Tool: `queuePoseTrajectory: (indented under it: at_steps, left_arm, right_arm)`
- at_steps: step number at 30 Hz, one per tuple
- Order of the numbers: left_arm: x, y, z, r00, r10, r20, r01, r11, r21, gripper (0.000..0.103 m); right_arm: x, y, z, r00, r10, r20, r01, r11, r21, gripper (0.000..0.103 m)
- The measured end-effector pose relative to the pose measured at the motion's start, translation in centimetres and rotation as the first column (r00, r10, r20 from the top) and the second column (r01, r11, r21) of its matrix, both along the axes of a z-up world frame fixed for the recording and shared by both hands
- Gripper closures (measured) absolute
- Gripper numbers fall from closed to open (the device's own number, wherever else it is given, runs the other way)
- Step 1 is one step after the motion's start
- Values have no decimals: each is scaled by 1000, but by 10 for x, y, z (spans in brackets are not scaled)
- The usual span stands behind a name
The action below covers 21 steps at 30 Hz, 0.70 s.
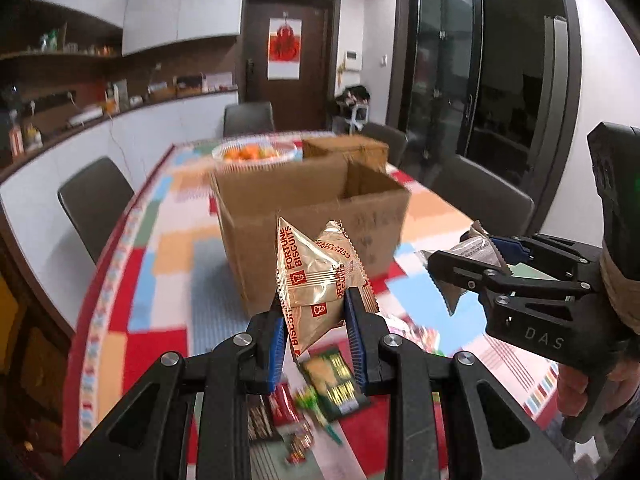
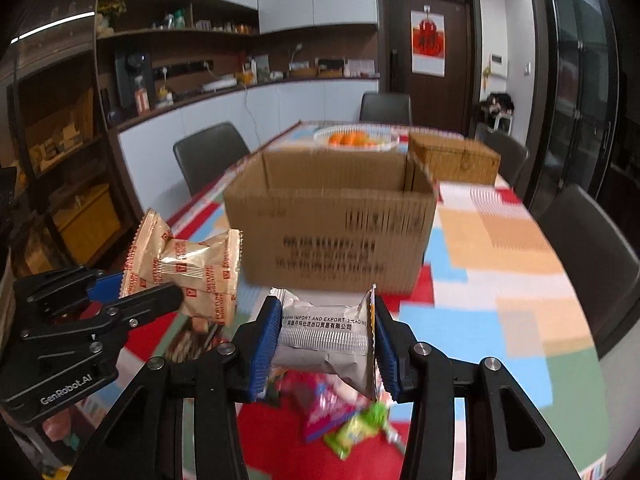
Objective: Organize snacks
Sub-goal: 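Lift both held snacks and carry them over the open cardboard box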
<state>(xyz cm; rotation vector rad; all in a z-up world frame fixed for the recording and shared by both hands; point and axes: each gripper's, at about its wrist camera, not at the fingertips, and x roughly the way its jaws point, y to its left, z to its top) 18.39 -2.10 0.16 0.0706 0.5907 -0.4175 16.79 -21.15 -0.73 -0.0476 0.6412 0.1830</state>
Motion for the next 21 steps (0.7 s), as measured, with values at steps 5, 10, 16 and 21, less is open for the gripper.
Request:
queuePoseTrajectory:
  at_steps: [5, 10, 16, 21]
  left_arm:
    - [23, -2, 20, 997, 22, 72, -23, 1000, 12, 76]
    - [49, -7, 32, 995, 30, 100, -32, 999, 17, 76]
    - [81, -10, 36, 994, 44, 96, -47, 999, 27, 76]
    - [105, -16, 33, 996, 54, 77, -58, 997, 51, 75]
  right_arm:
    - [21, -1, 23, 997, -8, 80, 9, 1000, -11, 58]
    - [46, -5, 43, 992, -16, 129, 18, 1000, -12, 58]
    - [76, -8, 55, 989, -26, 149, 28, 1000, -12, 58]
    - [105, -11, 55, 991, -36, 129, 36, 999, -1, 58]
